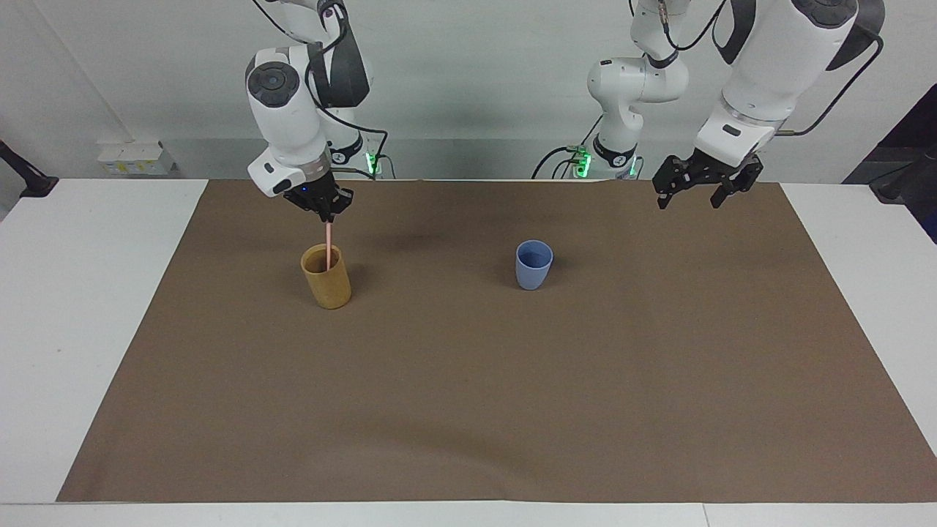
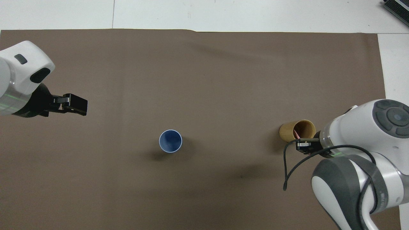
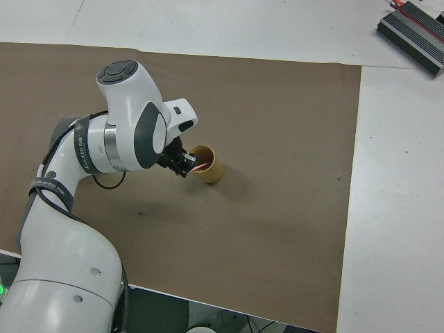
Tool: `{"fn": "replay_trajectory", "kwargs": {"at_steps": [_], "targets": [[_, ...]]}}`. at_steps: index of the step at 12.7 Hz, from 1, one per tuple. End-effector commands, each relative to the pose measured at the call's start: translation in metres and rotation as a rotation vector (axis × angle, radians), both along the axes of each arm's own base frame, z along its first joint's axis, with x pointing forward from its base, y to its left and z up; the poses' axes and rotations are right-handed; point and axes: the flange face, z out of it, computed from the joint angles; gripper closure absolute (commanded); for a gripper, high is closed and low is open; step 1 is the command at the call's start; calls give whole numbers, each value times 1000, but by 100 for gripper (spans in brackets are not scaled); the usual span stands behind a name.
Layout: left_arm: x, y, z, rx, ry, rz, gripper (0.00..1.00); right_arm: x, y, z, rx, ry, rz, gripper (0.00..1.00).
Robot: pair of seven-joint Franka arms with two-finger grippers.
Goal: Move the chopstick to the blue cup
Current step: 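Grasp the pink straw with the right gripper and lift it out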
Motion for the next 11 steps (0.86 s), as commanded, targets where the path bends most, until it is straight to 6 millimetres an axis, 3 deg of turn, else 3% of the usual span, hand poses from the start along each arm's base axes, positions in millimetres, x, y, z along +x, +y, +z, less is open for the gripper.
{"fn": "replay_trajectory", "kwargs": {"at_steps": [1, 3, 6, 8, 11], "targets": [[-5, 3, 7, 13, 15, -15, 0, 1, -1, 13, -17, 1, 6, 100], [-10, 3, 6, 19, 45, -19, 0, 4, -2, 22, -16, -7, 2, 100], [-14, 4, 11, 18, 40, -16, 0, 10, -15, 63, 9, 10, 20, 100], [-11, 18, 14, 14, 54, 10, 0, 8, -27, 88, 48, 36, -7, 100], [-11, 24, 17, 16, 70, 17, 0, 9, -28, 117, 129, 49, -38, 100]]}}
